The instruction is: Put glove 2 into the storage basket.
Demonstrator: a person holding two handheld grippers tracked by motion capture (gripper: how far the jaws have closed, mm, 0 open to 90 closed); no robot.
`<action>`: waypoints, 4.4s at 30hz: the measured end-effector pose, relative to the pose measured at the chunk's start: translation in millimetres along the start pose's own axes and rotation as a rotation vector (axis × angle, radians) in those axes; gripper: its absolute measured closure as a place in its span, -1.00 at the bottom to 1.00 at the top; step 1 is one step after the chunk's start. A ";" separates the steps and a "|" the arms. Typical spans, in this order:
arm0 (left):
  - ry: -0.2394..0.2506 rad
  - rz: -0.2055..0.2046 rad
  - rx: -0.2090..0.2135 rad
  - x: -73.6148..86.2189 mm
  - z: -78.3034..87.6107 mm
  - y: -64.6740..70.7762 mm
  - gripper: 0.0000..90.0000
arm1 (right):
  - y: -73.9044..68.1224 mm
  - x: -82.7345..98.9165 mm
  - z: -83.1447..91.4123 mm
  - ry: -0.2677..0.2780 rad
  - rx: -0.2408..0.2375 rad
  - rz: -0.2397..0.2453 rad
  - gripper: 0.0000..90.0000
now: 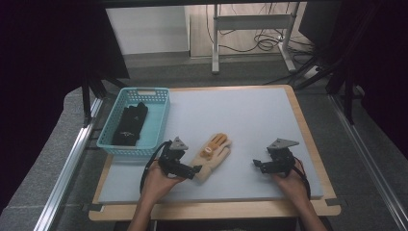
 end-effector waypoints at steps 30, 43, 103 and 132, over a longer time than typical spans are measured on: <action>-0.155 -0.043 -0.044 -18.3 -68.4 7.9 -0.08 | -0.1 0.1 -0.1 0.000 0.001 0.000 -0.58; -0.113 -0.025 -0.030 -27.3 -52.6 1.5 0.20 | 0.0 0.1 -0.1 0.000 0.000 -0.001 -0.58; -0.001 0.295 -0.390 -45.4 121.6 -152.5 0.19 | 0.1 0.1 0.0 -0.001 0.000 -0.001 -0.58; -0.235 0.469 -0.294 -23.2 43.5 -222.3 0.08 | 0.1 0.0 0.0 0.000 -0.001 -0.003 -0.58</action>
Point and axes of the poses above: each handheld gripper's, and its own axes: z roughly backward along the jaws, x roughly out of its underside, y roughly to its right, the point moved 2 cm from there along -z, roughly forward along the jaws, and after that the axes turned 11 degrees about x, right-handed, at the moved point
